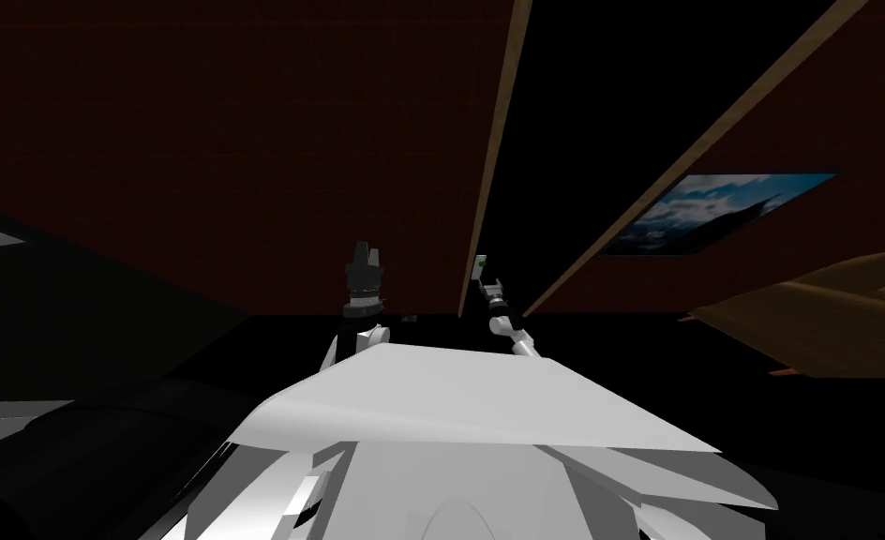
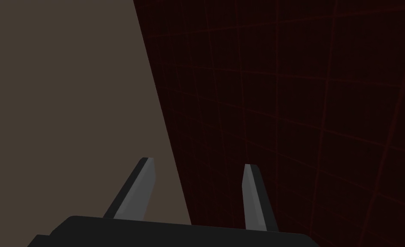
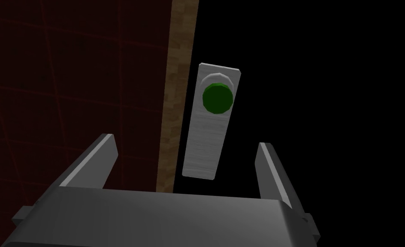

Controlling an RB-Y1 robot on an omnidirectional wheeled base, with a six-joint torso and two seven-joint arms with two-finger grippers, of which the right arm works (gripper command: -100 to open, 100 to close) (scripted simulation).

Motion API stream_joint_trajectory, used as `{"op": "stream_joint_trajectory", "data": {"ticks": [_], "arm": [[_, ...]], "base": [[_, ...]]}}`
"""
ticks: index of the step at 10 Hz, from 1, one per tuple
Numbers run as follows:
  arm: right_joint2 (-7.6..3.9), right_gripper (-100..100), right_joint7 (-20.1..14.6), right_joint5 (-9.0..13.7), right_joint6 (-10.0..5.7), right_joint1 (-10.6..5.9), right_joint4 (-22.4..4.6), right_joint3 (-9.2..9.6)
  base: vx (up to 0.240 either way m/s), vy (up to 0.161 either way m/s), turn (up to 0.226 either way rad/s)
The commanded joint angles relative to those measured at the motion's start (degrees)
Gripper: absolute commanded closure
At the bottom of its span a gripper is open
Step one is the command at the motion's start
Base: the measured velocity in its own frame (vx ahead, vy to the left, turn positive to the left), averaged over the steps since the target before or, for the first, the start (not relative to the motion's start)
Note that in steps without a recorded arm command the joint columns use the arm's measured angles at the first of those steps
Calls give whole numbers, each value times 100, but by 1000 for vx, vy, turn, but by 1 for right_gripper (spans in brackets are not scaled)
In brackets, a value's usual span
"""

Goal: Pull the door open

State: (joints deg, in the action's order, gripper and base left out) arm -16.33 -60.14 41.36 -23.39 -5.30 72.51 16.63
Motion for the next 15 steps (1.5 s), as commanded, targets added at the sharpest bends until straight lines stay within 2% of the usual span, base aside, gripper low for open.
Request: {"op": "stream_joint_trajectory", "data": {"ticks": [1, 4, 5, 6, 7, 8, 10, 11, 12, 14, 15], "arm": [[-44, -100, -163, 113, -10, -102, -194, 68], [-139, -100, -530, 433, 32, -330, -610, 215], [-155, -100, -589, 485, 38, -367, -678, 239], [-138, -100, -528, 443, 37, -338, -622, 218], [-320, -100, -704, 502, -41, -319, -739, 151], [-383, -100, -759, 521, -68, -311, -776, 125], [-676, -100, -1015, 608, -195, -269, -949, 7], [-751, -100, -1081, 630, -228, -259, -994, -23], [-892, -100, -1204, 671, -289, -239, -1077, -80], [-892, -100, -1204, 671, -289, -239, -1077, -80], [-1009, -100, -1306, 706, -340, -223, -1147, -127]], "base": [[79, -56, 40], [110, -93, 63], [91, -76, 40], [39, -31, 10], [105, 25, 241], [159, 54, 178], [188, 51, 263], [180, 54, 153], [170, 48, 205], [77, 26, 40], [55, 11, 122]]}}
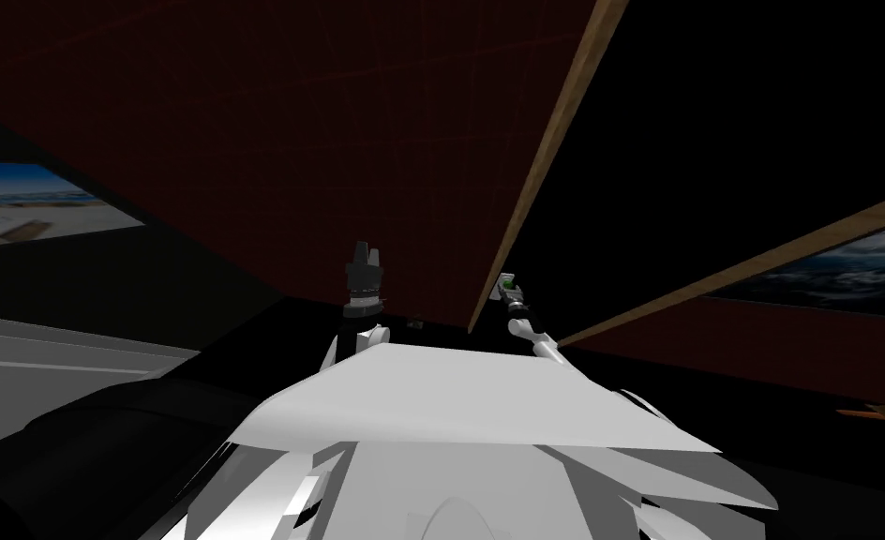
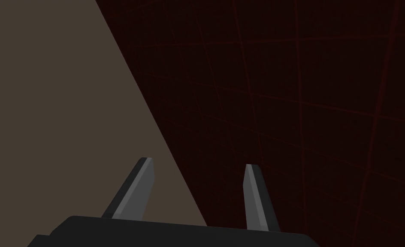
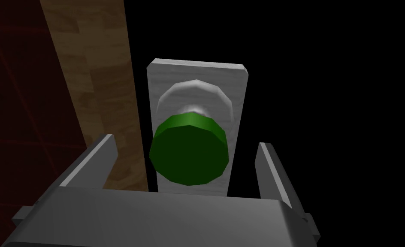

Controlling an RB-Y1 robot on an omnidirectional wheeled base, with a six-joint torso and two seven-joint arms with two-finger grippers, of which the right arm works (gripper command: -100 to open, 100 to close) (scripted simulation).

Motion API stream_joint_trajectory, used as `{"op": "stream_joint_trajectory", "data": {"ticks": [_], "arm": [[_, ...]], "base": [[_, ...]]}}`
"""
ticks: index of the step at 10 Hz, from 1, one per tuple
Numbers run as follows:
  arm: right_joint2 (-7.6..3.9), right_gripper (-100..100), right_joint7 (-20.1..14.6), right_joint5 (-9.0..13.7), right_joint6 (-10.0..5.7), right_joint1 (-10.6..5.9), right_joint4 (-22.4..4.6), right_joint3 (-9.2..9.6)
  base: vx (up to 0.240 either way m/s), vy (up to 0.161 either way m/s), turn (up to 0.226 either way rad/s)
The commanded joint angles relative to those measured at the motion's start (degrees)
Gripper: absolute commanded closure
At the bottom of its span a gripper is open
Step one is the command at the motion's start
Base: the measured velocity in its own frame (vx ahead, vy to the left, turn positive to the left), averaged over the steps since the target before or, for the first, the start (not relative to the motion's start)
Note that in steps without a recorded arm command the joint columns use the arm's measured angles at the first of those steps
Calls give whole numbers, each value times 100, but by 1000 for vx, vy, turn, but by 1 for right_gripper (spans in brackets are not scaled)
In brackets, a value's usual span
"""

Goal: Pull the door open

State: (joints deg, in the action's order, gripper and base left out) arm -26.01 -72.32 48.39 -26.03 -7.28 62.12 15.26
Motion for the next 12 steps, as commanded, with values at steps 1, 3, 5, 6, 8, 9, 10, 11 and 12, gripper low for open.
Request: {"op": "stream_joint_trajectory", "data": {"ticks": [1, 3, 5, 6, 8, 9, 10, 11, 12], "arm": [[-144, -100, -177, 32, -119, -10, -169, -32], [-94, 100, -94, 24, -52, 11, -75, -27], [-94, 100, -94, 24, -52, 11, -75, -27], [-94, 100, -94, 24, -52, 11, -75, -27], [-94, 100, -94, 24, -52, 11, -75, -27], [-182, 100, -179, 28, -77, 44, -23, 65], [-208, 100, -206, 30, -85, 54, -6, 94], [-270, 100, -270, 34, -105, 80, 33, 163], [-338, 100, -341, 38, -127, 108, 77, 239]], "base": [[113, 4, 211], [20, -2, 1], [-16, 0, -2], [-6, -1, 3], [0, 0, 0], [-101, -43, 90], [-159, -55, 103], [-179, -71, 105], [-193, -109, 126]]}}
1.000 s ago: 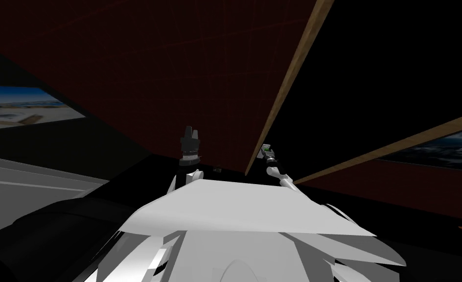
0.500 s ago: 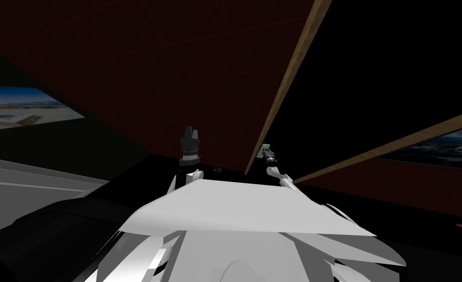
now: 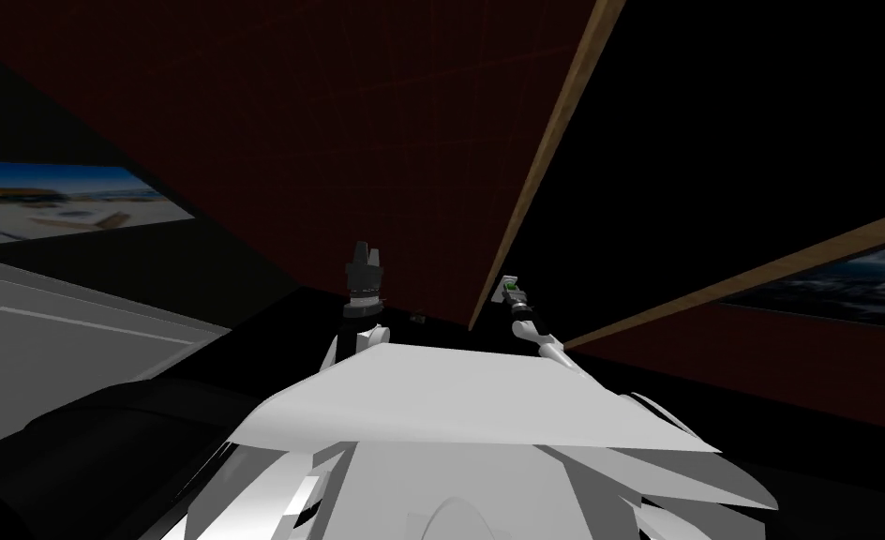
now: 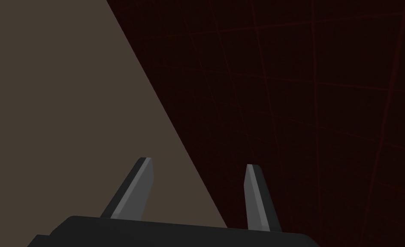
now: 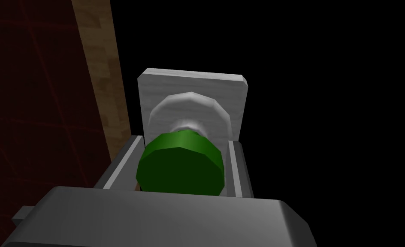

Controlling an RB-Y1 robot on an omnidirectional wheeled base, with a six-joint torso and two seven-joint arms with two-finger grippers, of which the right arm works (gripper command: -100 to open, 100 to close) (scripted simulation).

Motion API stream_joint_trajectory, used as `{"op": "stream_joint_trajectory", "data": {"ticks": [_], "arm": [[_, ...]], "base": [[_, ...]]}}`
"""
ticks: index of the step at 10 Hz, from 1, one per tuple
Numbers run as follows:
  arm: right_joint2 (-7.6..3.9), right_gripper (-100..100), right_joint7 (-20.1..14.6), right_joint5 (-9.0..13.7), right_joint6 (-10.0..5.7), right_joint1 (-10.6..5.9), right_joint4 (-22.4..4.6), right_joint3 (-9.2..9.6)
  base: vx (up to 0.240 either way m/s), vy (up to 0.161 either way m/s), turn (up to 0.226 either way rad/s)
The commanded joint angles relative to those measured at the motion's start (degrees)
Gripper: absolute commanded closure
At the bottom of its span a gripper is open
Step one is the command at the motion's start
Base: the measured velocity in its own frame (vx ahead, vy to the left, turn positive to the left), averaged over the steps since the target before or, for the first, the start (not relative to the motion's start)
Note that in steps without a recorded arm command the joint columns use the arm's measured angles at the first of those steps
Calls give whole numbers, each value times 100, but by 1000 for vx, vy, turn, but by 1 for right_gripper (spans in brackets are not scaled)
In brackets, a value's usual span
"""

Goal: Pull the door open

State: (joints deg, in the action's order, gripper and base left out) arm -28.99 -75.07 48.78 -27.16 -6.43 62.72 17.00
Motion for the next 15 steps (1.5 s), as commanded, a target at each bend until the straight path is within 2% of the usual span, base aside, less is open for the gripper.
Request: {"op": "stream_joint_trajectory", "data": {"ticks": [1, 6, 7, 8, 9, 13, 14, 15], "arm": [[-113, 100, -140, 4, -38, 53, 64, 146], [-426, 100, -464, 24, -139, 183, 265, 495], [-385, 100, -408, 22, -113, 171, 247, 454], [-505, 100, -496, 35, -178, 247, 340, 594], [-538, 100, -516, 40, -197, 263, 364, 624], [-940, 100, -769, 94, -427, 466, 661, 1007], [-992, 100, -802, 101, -457, 492, 699, 1057], [-953, 100, -765, 96, -410, 471, 676, 1018]], "base": [[-241, -120, 151], [-203, -85, 117], [-82, -32, 32], [-164, -70, 131], [-218, -100, 139], [-262, -136, 173], [-238, -95, 116], [-107, -29, 19]]}}
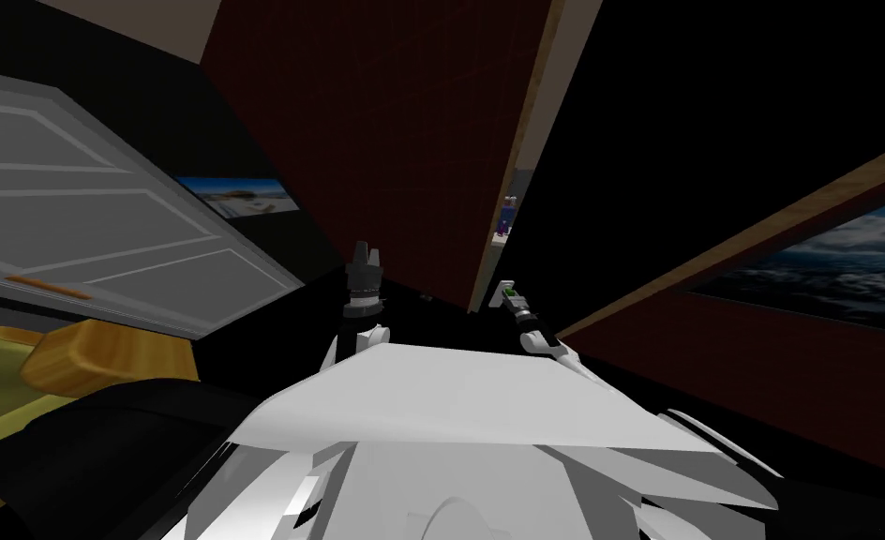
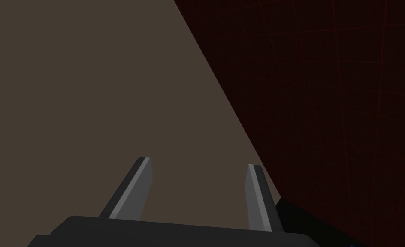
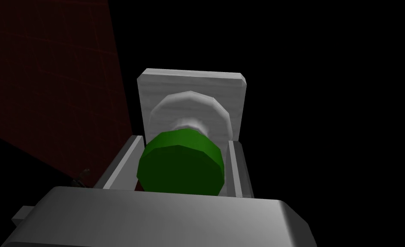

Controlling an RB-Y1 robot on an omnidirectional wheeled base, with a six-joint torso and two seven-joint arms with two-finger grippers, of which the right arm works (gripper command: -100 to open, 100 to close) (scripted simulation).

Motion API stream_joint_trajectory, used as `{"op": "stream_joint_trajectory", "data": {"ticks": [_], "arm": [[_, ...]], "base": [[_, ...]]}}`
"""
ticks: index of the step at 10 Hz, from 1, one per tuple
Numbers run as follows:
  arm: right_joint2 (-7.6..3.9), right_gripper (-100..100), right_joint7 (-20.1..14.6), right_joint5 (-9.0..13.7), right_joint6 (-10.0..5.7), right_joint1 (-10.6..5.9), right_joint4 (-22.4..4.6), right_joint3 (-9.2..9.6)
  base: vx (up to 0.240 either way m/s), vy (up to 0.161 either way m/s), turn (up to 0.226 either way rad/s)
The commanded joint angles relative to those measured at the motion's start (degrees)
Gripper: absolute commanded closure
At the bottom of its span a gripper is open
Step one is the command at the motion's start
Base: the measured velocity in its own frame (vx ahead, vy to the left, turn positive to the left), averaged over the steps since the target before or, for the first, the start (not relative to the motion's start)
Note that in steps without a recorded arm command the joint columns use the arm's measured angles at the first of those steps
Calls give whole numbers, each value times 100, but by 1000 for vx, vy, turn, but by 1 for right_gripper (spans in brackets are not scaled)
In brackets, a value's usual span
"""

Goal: Pull the door open

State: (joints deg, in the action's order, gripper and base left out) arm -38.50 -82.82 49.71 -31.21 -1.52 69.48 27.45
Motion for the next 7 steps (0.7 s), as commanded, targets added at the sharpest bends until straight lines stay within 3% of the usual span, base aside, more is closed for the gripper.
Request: {"op": "stream_joint_trajectory", "data": {"ticks": [1, 7], "arm": [[-125, 100, -108, -23, -99, 43, 56, 111], [-567, 100, -489, -105, -448, 193, 252, 504]], "base": [[-151, -67, 134], [-222, -109, 127]]}}
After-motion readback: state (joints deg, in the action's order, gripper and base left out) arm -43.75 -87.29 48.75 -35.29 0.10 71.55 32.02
